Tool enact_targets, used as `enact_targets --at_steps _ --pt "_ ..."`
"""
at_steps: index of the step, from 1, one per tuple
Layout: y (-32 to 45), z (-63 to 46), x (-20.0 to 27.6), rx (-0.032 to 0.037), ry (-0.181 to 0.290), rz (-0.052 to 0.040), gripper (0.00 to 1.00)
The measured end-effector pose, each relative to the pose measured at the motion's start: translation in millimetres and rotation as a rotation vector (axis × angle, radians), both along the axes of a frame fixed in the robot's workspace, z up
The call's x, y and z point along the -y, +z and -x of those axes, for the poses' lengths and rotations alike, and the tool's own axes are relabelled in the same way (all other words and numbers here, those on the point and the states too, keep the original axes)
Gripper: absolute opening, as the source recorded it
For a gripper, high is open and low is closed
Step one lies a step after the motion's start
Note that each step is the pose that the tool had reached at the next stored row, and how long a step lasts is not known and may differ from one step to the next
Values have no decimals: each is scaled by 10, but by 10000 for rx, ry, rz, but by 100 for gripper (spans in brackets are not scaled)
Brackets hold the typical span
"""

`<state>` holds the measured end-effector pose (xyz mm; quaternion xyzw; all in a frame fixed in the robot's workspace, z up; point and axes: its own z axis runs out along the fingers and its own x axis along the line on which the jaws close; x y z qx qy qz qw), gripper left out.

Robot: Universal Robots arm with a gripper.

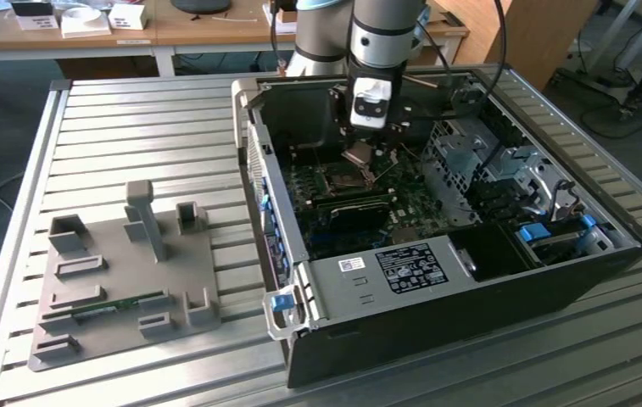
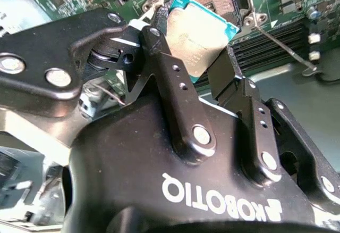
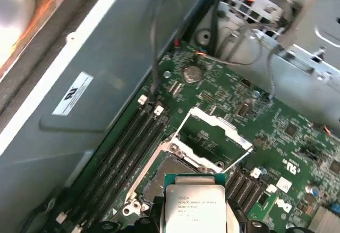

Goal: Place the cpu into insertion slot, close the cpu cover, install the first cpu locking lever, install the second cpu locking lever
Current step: 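Place the cpu into insertion slot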

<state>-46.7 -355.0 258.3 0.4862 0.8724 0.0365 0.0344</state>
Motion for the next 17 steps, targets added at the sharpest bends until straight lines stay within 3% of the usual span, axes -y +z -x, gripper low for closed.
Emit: enact_targets --at_steps 17 --pt "0 0 0 -1 -2788 0 54"
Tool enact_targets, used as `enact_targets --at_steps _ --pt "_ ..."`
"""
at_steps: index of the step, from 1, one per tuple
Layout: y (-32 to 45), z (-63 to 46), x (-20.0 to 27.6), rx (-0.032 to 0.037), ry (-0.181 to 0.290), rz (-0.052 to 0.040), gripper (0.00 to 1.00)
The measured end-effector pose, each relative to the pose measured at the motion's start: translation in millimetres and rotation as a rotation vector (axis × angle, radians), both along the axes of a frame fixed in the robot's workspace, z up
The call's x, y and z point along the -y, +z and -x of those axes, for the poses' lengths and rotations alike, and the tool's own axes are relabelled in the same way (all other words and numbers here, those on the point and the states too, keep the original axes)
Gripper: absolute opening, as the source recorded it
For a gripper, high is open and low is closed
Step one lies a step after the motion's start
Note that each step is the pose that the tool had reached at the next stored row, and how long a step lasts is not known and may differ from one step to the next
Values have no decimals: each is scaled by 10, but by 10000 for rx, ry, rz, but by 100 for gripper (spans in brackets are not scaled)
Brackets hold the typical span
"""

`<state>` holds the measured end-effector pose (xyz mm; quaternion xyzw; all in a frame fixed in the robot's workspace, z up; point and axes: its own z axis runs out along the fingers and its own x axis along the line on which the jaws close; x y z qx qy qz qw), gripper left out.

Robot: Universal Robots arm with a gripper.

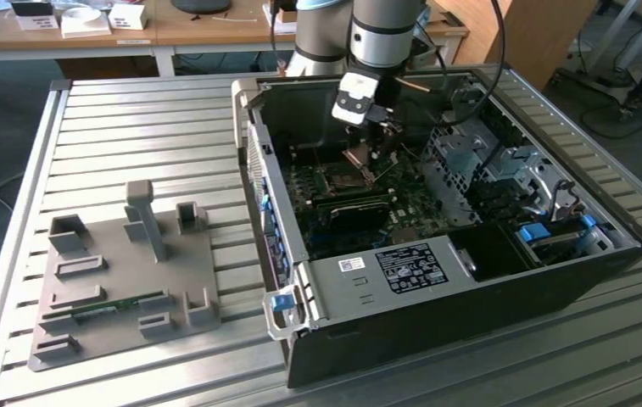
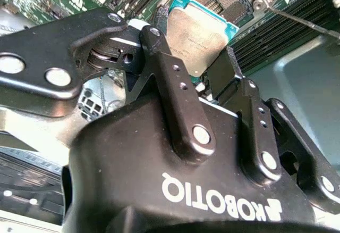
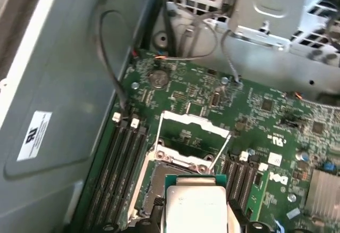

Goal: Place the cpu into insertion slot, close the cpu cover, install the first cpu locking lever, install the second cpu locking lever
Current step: 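Place the cpu into insertion slot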

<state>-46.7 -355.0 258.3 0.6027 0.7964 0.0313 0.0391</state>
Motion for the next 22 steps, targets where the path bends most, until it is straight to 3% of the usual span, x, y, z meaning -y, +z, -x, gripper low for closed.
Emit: enact_targets --at_steps 13,22 --pt "0 0 0 0 -1490 0 54" --pt "0 0 0 0 -2186 0 54"
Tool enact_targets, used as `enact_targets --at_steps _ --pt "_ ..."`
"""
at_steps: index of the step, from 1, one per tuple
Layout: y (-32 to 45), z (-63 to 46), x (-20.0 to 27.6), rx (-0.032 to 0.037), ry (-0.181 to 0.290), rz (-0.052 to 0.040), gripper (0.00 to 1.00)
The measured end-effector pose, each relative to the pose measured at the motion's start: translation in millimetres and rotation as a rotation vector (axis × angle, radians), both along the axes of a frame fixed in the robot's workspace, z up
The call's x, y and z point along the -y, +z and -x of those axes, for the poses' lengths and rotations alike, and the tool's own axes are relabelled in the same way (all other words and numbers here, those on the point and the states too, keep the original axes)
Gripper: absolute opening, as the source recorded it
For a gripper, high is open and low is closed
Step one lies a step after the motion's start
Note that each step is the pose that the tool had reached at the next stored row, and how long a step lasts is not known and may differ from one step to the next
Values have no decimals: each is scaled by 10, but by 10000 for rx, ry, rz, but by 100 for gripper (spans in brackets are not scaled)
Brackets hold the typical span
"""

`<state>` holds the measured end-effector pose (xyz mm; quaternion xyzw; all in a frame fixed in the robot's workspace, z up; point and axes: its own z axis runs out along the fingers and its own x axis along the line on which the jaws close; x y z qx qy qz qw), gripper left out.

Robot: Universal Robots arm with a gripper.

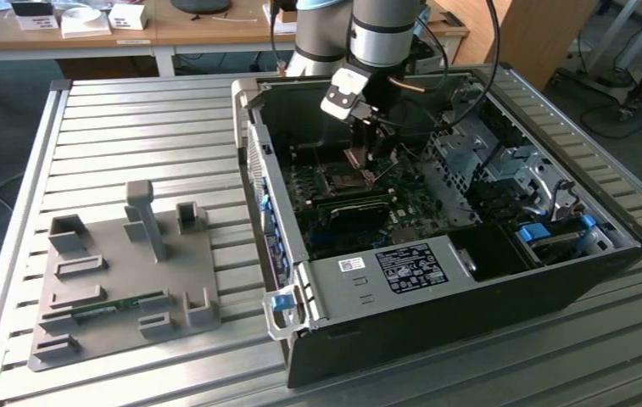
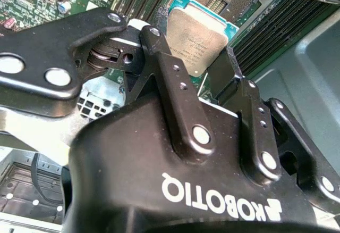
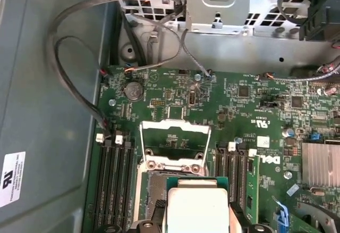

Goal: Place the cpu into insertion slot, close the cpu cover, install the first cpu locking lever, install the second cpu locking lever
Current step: 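Place the cpu into insertion slot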

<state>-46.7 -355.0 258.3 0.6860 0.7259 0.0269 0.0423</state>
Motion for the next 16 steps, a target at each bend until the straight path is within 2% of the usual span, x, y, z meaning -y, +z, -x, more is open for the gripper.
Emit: enact_targets --at_steps 6,11,16 --pt "0 0 0 0 -54 0 54" --pt "-1 0 0 0 -777 1 54" --pt "-1 3 0 0 -848 1 54"
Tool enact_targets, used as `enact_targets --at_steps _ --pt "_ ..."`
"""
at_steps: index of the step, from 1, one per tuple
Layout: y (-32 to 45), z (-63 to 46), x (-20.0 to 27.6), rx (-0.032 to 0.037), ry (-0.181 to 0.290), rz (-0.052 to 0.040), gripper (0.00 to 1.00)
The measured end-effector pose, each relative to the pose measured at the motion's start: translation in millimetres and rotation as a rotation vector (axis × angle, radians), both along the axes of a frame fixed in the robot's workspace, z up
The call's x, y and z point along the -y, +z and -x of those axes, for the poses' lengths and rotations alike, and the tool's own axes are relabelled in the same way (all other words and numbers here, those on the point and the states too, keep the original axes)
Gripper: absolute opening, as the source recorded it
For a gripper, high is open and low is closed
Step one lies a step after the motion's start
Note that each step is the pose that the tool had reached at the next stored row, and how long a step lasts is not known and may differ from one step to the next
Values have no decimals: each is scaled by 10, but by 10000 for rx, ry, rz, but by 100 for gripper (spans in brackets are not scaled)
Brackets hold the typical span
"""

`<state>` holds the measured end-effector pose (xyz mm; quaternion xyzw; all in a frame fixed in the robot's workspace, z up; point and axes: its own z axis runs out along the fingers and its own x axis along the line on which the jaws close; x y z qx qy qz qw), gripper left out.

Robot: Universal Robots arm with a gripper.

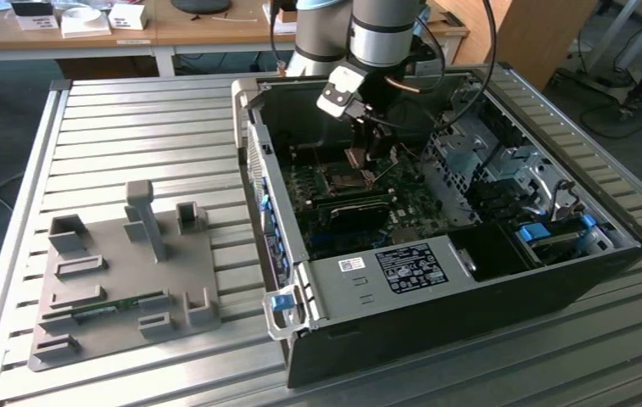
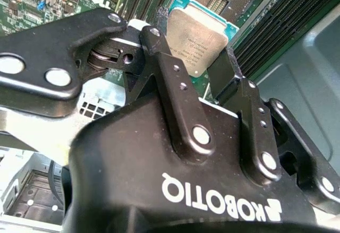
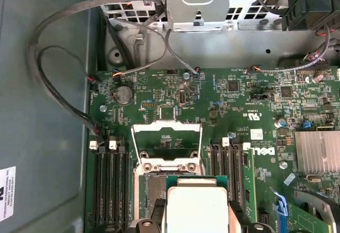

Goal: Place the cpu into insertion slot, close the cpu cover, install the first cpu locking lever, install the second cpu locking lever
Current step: 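Place the cpu into insertion slot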

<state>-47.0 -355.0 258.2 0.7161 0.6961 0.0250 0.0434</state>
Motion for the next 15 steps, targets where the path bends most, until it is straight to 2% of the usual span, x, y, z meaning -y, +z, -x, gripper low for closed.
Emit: enact_targets --at_steps 2,4,15 --pt "-3 11 0 0 2 -26 54" --pt "-15 30 0 0 82 -160 54" --pt "-37 34 0 0 149 -162 54"
